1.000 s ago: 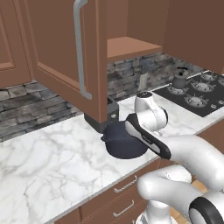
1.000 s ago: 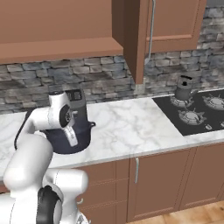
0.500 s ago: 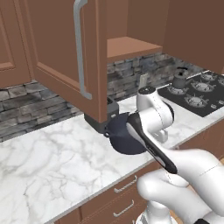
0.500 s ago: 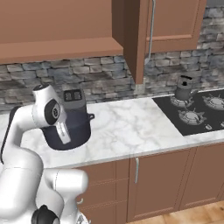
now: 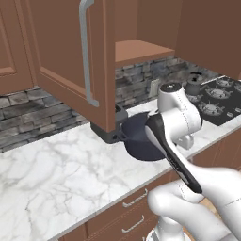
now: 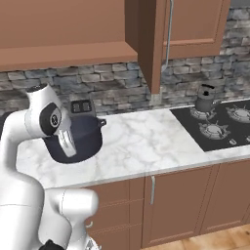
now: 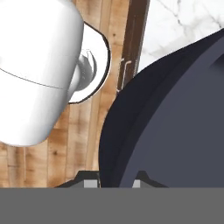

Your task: Pick the kettle from the cabinet and place it on a stove burner. Then pick the pot from the counter and place it on another stove burner. Finally, turn both burners on.

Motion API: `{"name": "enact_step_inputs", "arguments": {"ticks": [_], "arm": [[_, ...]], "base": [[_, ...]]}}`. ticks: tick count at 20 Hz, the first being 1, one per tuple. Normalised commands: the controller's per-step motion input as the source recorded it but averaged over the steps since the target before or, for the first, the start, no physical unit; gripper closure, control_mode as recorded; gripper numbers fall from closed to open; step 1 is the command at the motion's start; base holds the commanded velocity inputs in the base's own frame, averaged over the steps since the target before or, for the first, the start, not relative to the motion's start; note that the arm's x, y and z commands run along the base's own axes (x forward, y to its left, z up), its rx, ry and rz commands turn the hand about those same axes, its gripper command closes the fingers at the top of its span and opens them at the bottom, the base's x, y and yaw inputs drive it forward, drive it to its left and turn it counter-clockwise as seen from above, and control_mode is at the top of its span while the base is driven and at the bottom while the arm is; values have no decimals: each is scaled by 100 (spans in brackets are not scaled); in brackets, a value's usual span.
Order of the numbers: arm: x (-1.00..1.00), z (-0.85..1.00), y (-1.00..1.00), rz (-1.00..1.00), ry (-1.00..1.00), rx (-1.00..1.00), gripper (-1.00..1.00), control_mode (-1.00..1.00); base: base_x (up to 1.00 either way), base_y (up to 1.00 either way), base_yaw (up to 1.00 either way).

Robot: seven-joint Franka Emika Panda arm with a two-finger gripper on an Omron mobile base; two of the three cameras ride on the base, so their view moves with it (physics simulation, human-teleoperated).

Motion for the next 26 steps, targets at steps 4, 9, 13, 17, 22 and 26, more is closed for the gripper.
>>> {"name": "enact_step_inputs", "arguments": {"ticks": [4,9,13,17,22,26], "arm": [[-6,13,0,-1,0,0,100,-100],[-17,0,0,-1,-8,0,100,-100],[0,0,0,0,0,0,100,100],[0,0,0,0,0,0,100,100],[0,0,0,0,0,0,100,100],[0,0,0,0,0,0,100,100]], "base": [[0,0,0],[0,0,0],[-66,0,-2],[-42,-11,-1],[-25,-41,0],[-26,-54,0]]}}
